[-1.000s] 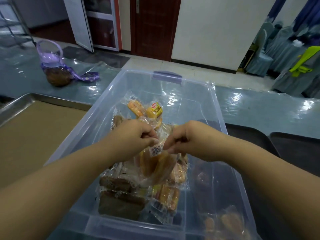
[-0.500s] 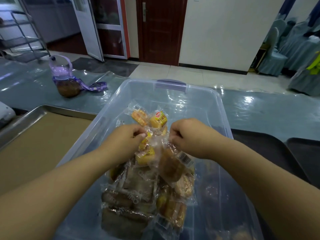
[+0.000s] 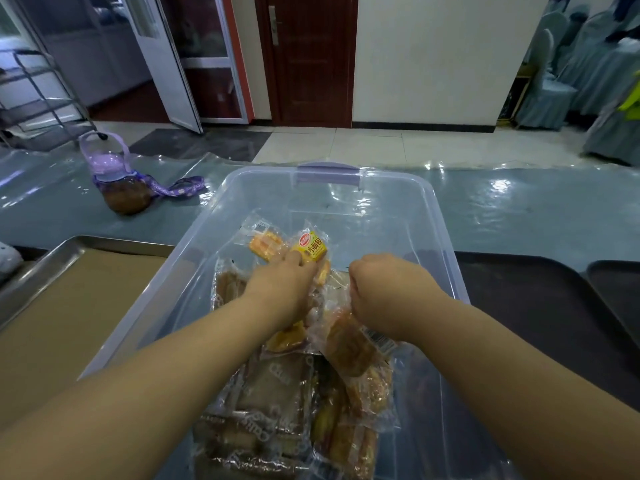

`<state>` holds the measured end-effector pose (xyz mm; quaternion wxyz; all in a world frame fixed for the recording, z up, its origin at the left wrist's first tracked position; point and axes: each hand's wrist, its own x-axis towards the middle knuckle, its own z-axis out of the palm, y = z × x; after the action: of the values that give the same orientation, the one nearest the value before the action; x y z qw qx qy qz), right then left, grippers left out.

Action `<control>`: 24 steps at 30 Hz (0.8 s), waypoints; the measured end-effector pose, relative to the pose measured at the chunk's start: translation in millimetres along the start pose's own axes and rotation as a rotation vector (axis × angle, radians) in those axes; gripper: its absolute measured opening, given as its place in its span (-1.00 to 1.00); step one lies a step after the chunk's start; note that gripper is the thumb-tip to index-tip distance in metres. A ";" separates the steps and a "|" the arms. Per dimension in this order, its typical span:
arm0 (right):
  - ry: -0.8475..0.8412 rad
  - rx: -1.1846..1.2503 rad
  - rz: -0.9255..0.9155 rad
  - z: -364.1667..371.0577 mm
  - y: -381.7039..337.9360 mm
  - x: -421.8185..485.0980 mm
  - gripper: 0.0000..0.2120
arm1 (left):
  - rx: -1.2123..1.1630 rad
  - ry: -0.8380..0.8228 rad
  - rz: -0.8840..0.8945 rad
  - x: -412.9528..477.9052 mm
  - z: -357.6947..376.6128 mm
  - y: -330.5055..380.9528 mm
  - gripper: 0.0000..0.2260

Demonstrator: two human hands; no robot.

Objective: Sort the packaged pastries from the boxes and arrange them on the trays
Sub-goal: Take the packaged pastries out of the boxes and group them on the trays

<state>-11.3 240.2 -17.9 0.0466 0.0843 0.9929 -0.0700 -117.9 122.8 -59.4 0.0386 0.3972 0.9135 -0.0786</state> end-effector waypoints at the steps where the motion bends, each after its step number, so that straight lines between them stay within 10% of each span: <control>1: -0.002 0.000 0.008 0.2 1.1 0.5 -0.87 | 0.007 0.020 -0.006 2.9 1.5 0.6 -0.64; 12: 0.005 0.019 0.034 1.6 4.1 2.4 -0.86 | -0.500 0.235 -0.159 16.9 -49.0 -30.4 -0.83; 24: -0.006 0.032 0.065 2.4 4.5 0.7 -0.88 | -1.035 0.072 -0.207 35.0 -18.8 -26.9 -0.92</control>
<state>-10.9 244.4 -20.9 0.0507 0.1169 0.9882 -0.0847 -161.5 133.2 -42.5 0.1901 0.2366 0.8680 0.3930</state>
